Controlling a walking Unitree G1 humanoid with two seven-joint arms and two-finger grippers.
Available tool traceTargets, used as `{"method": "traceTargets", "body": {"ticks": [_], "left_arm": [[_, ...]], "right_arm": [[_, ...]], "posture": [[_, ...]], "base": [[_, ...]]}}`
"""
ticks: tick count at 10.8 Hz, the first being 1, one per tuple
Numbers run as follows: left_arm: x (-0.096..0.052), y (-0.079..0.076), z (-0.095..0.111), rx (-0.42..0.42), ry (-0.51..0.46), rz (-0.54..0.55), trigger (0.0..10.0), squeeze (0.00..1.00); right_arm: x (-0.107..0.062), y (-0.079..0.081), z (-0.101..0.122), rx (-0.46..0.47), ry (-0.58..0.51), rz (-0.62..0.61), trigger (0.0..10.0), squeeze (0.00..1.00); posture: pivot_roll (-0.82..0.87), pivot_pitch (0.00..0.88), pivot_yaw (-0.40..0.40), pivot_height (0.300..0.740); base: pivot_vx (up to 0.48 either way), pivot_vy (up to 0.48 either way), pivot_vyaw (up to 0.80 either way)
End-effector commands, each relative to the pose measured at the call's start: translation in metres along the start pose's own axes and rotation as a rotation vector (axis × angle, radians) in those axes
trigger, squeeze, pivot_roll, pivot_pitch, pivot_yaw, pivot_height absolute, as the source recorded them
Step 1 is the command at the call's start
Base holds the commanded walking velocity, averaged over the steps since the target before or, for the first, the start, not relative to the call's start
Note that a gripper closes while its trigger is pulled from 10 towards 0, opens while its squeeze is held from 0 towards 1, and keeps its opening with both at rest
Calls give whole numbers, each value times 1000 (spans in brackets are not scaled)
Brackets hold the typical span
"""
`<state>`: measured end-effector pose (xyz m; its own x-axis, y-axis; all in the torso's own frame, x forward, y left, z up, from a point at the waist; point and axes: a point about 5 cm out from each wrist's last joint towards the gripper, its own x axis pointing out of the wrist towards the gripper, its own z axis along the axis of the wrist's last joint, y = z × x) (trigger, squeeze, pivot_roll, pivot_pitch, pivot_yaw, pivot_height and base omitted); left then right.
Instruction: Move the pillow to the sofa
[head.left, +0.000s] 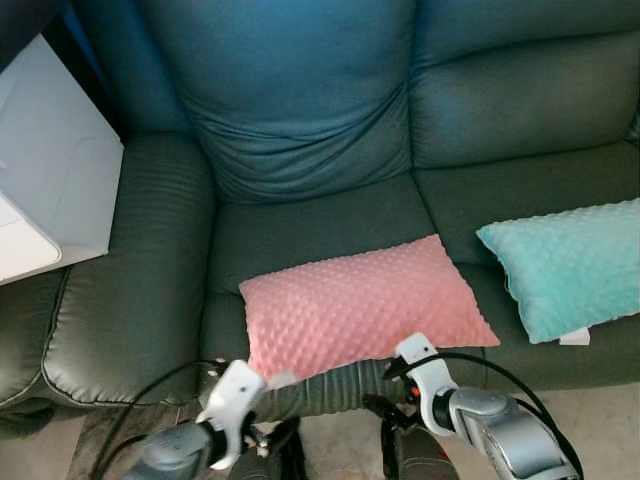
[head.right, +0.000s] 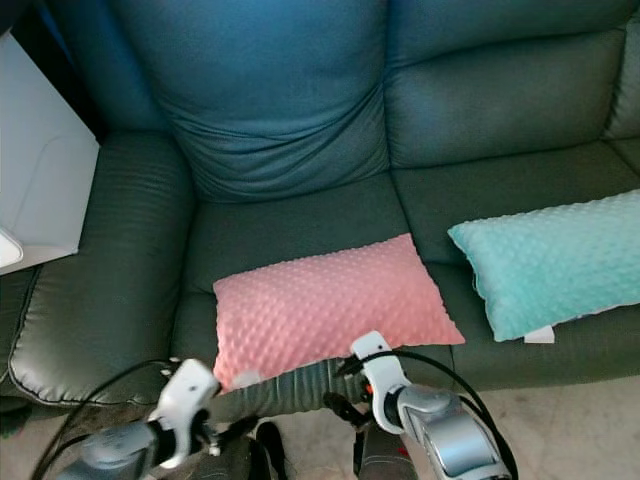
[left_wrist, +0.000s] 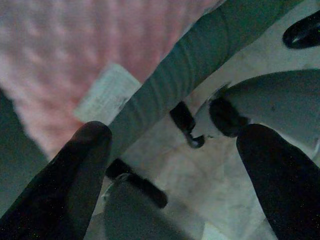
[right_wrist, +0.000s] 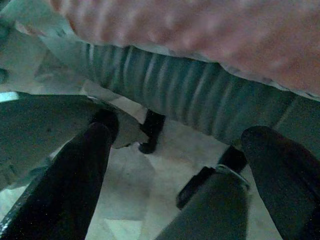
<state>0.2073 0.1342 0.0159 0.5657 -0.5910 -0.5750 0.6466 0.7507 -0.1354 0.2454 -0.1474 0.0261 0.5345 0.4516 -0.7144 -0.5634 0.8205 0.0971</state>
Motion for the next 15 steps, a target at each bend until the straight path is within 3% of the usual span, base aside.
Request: {"method": "traceTargets", "body": {"ticks": [1, 6, 7, 9, 12, 13, 14, 15], "left_arm": [[3, -4, -12, 1, 54, -23, 10000, 1000], [24, -11, -31, 19, 155, -92, 10000, 1000], [29, -13, -37, 23, 178, -100, 10000, 929], [38, -9, -38, 26, 183, -60, 10000, 0], [48, 6, -43, 5, 213, 105, 10000, 0], [52, 11, -38, 9, 192, 159, 10000, 0], [55, 12, -34, 12, 175, 172, 10000, 0], [59, 15, -29, 16, 152, 199, 10000, 0]], "right_arm": [[2, 4, -15, 0, 41, 6, 10000, 1000], [0, -8, -35, 7, 88, -57, 10000, 1000], [0, -11, -35, 6, 85, -72, 10000, 1000], [2, -14, -34, 3, 74, -99, 10000, 1000], [5, -21, -35, -2, 43, -157, 10000, 941], [7, -27, -32, 6, -2, -200, 10000, 643], [7, -30, -32, 9, -15, -212, 10000, 851], [7, -38, -30, -2, -42, -257, 10000, 808]], "posture": [[-224, 278, 123, 740], [-241, 300, 121, 740], [-243, 301, 119, 740], [-251, 300, 119, 740], [-259, 302, 124, 740], [-256, 303, 127, 740], [-253, 305, 129, 740], [-250, 305, 129, 740]], "base": [[0, 0, 0], [0, 0, 0], [0, 0, 0], [0, 0, 0], [0, 0, 0], [0, 0, 0], [0, 0, 0], [0, 0, 0]]}}
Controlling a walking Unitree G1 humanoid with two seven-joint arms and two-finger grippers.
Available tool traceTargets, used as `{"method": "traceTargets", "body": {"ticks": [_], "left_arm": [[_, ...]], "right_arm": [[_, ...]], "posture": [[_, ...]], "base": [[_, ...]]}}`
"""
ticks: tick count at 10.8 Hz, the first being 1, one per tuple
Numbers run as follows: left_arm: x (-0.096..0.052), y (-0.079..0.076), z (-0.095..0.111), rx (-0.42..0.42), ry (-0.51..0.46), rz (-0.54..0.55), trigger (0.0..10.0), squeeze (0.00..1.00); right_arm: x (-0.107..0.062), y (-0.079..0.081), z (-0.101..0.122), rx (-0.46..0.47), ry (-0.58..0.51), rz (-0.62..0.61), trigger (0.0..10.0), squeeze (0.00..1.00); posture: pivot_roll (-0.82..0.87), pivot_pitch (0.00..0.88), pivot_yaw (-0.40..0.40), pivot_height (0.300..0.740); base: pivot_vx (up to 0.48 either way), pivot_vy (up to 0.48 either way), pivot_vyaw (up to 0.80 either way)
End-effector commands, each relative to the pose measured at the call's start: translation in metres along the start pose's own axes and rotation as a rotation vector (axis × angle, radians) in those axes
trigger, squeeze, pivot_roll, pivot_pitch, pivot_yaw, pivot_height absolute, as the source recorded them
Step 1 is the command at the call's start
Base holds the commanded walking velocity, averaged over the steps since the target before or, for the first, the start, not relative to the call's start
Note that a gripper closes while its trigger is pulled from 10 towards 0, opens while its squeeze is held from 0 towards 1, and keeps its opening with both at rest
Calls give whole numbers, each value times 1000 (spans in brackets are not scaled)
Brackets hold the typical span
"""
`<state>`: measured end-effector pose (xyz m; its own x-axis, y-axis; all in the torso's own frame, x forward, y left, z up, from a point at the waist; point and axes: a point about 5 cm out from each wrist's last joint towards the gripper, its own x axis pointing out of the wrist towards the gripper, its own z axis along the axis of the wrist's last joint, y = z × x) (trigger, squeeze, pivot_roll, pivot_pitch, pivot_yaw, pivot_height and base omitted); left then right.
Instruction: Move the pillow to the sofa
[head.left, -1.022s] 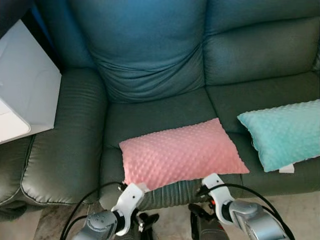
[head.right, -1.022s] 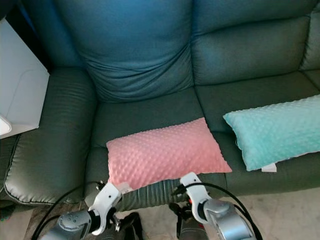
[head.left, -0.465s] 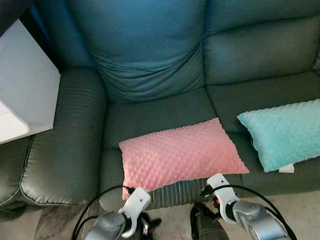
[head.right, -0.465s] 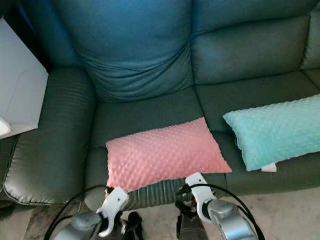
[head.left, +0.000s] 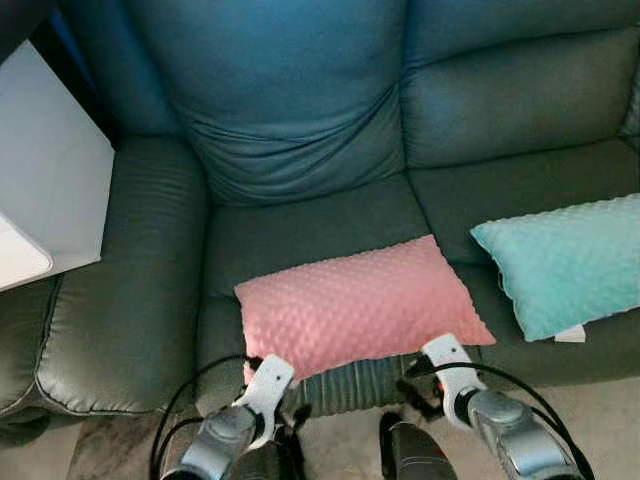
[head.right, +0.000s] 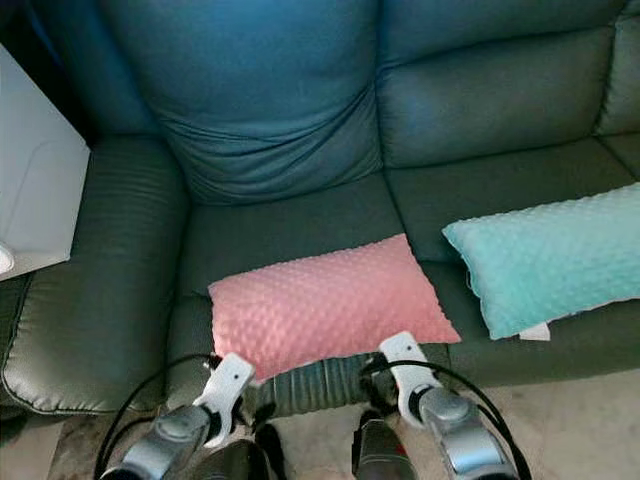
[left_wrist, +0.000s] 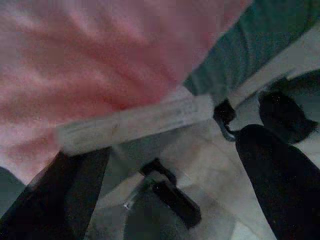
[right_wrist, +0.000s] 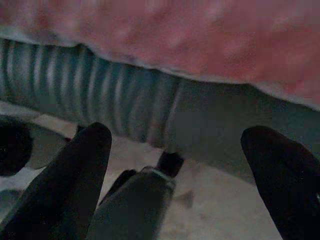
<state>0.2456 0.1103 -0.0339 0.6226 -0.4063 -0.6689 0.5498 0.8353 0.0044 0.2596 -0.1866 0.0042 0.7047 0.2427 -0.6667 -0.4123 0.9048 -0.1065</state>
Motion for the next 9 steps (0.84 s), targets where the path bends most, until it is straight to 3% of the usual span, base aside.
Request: {"method": "traceTargets", "body": {"ticks": [1, 2, 3, 5, 7, 9], "left_arm": [[-2, 3, -13, -5, 37, 23, 10000, 0], [-2, 4, -11, -5, 32, 26, 10000, 0], [0, 4, -10, -4, 22, 28, 10000, 0], [0, 4, -10, -3, 21, 32, 10000, 0], [1, 6, -8, -3, 13, 48, 10000, 0], [1, 19, 3, 10, -30, 137, 10000, 0]], "right_arm": [[1, 2, -11, 21, 23, -7, 10000, 800], [2, 2, -12, 26, 27, -8, 10000, 792], [4, 1, -18, 29, 32, -16, 10000, 686], [7, -4, -19, 37, 12, -43, 10000, 627], [10, -11, -11, 40, -37, -79, 10000, 518], [13, -24, 4, 47, -109, -138, 10000, 482]], "posture": [[-246, 307, 129, 740], [-245, 307, 130, 740], [-244, 306, 133, 740], [-240, 307, 138, 740], [-231, 309, 140, 740], [-228, 312, 140, 740]], "base": [[0, 0, 0], [0, 0, 0], [0, 0, 0], [0, 0, 0], [0, 0, 0], [0, 0, 0]]}}
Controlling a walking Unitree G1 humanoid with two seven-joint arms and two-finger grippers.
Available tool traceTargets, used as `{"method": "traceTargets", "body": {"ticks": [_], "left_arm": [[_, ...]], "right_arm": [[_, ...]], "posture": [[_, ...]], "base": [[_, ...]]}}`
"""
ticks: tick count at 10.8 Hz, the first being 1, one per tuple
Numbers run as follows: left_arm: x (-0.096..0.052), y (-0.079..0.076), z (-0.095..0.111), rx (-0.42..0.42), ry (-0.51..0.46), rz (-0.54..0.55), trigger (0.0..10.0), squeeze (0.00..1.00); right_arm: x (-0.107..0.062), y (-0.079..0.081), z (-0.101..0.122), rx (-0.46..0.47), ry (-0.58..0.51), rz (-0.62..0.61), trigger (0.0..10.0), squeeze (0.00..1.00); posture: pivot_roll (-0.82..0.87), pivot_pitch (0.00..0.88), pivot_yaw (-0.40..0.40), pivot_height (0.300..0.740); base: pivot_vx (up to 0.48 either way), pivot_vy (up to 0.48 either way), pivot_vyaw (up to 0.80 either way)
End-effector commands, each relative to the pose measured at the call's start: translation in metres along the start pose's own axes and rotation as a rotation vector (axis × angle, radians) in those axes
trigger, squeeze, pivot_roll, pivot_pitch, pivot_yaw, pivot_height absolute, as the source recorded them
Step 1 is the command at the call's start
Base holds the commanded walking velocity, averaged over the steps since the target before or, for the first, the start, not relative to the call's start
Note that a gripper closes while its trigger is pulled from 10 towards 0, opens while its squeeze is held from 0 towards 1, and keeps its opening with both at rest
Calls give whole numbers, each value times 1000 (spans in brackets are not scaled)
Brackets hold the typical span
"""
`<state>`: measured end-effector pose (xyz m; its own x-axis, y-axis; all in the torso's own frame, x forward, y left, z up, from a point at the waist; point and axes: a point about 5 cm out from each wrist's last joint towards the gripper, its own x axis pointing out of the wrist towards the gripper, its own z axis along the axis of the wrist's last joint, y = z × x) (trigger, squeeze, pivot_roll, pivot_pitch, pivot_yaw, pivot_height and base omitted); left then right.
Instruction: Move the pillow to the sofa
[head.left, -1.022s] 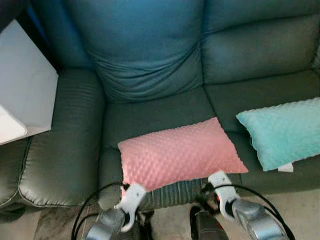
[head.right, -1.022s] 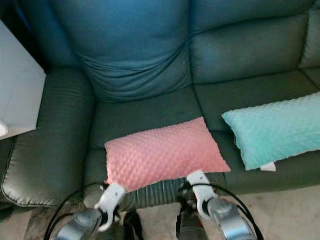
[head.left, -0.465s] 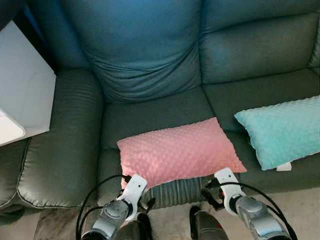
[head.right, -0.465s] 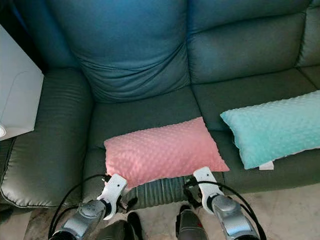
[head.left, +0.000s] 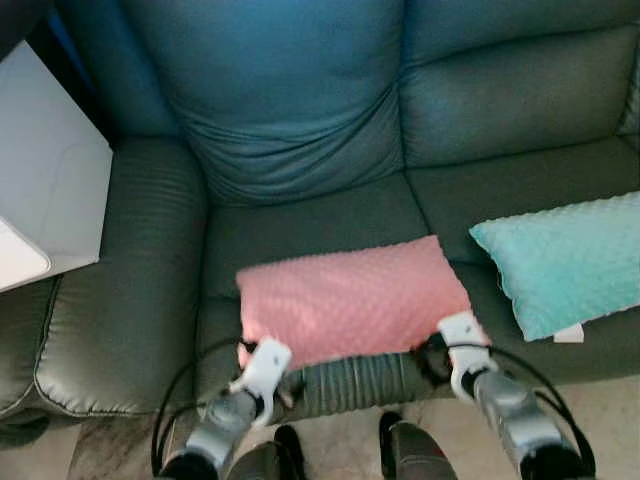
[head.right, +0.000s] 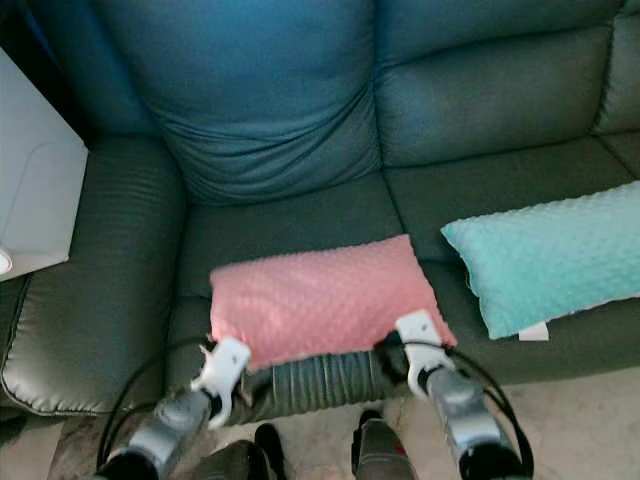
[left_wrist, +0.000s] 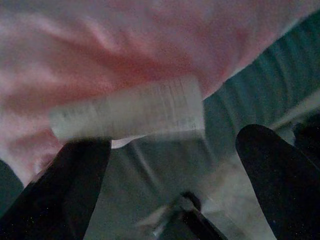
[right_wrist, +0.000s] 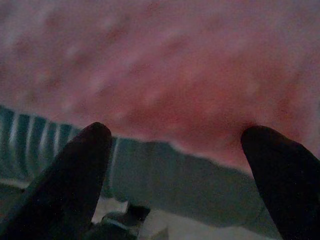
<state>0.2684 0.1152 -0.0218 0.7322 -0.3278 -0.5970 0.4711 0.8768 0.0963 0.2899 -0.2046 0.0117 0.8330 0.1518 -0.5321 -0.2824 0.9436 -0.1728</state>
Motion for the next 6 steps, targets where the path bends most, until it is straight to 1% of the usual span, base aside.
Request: {"method": "traceTargets", "body": {"ticks": [1, 4, 6], "left_arm": [[-4, 7, -12, -11, 37, 40, 10000, 0], [-3, 8, -11, -11, 26, 56, 10000, 0], [-4, 5, -13, -11, 26, 44, 10000, 0]], "right_arm": [[-1, 4, -10, 22, 29, 8, 10000, 478], [2, 4, -8, 31, 9, -5, 10000, 467], [5, 5, -1, 93, -21, 0, 10000, 459]], "posture": [[-228, 313, 141, 740], [-221, 316, 144, 740], [-217, 318, 145, 740]], "base": [[0, 0, 0], [0, 0, 0], [0, 0, 0]]}}
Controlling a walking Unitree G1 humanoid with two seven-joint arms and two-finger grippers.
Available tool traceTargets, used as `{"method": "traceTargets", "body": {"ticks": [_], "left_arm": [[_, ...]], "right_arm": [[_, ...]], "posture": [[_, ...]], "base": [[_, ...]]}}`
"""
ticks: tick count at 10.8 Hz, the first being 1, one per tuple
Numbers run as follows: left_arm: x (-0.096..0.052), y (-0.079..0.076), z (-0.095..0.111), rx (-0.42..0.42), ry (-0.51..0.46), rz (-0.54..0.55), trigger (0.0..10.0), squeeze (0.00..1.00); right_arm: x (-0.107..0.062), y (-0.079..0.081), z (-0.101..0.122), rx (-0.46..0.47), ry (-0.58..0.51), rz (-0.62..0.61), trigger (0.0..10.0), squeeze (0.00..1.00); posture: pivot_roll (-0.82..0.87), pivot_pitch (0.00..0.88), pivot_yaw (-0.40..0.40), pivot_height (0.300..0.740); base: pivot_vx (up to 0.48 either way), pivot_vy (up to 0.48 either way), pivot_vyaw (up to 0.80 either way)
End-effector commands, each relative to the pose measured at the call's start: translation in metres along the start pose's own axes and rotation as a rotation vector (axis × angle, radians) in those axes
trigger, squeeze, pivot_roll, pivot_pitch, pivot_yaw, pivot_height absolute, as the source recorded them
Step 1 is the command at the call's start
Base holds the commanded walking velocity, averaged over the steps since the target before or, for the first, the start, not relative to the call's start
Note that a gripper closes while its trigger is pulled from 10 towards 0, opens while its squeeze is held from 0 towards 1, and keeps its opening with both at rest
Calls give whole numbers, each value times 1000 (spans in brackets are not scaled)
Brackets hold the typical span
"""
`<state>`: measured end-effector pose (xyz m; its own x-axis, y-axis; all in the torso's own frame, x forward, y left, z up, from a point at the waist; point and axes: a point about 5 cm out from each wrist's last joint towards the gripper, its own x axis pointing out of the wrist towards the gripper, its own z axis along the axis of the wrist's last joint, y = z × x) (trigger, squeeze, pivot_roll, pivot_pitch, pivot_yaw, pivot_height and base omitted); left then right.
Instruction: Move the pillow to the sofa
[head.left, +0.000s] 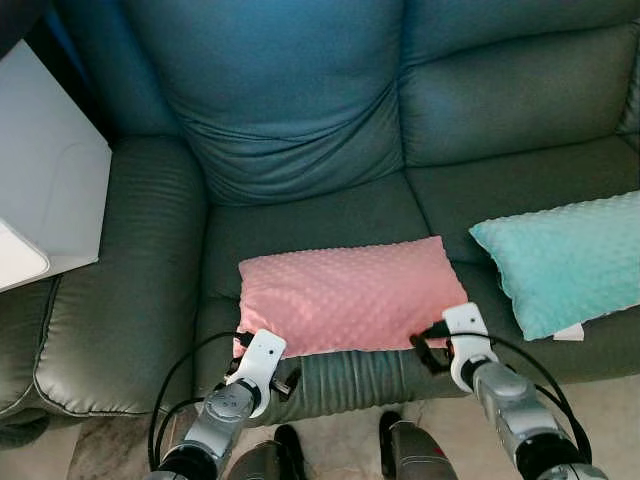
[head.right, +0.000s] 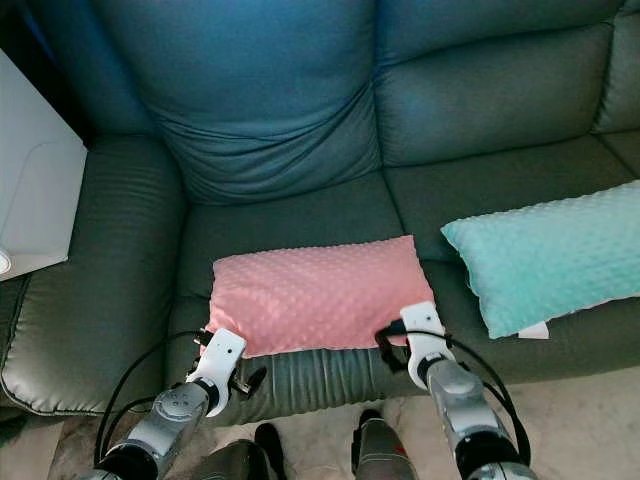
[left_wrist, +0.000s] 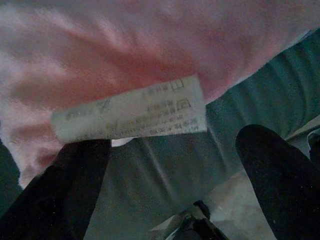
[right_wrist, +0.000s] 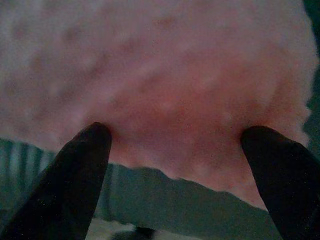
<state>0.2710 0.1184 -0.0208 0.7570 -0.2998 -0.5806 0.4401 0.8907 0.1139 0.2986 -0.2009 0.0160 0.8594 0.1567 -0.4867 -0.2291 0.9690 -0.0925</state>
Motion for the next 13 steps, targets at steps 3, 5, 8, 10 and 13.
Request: {"method": "traceTargets", "body": {"ticks": [3, 5, 8, 10, 13], "left_arm": [[-6, 0, -21, -14, 57, -1, 10000, 0], [-5, -3, -19, -13, 56, -16, 10000, 0], [-5, -3, -19, -9, 57, -24, 10000, 0], [-5, -6, -20, -9, 60, -33, 10000, 0], [-4, -10, -19, -4, 65, -62, 10000, 0]], "right_arm": [[-6, 30, -13, 97, 33, 135, 10000, 212], [-15, 41, -23, 138, 84, 198, 10000, 86], [-35, 35, -10, -48, 51, 160, 10000, 86], [-38, 32, 24, -186, -111, 83, 10000, 0], [-45, 67, 28, 128, -4, 311, 10000, 0]], "posture": [[-219, 317, 141, 740], [-221, 317, 141, 740], [-233, 316, 138, 740], [-236, 310, 138, 740], [-238, 304, 139, 740]], "base": [[0, 0, 0], [0, 0, 0], [0, 0, 0], [0, 0, 0], [0, 0, 0]]}}
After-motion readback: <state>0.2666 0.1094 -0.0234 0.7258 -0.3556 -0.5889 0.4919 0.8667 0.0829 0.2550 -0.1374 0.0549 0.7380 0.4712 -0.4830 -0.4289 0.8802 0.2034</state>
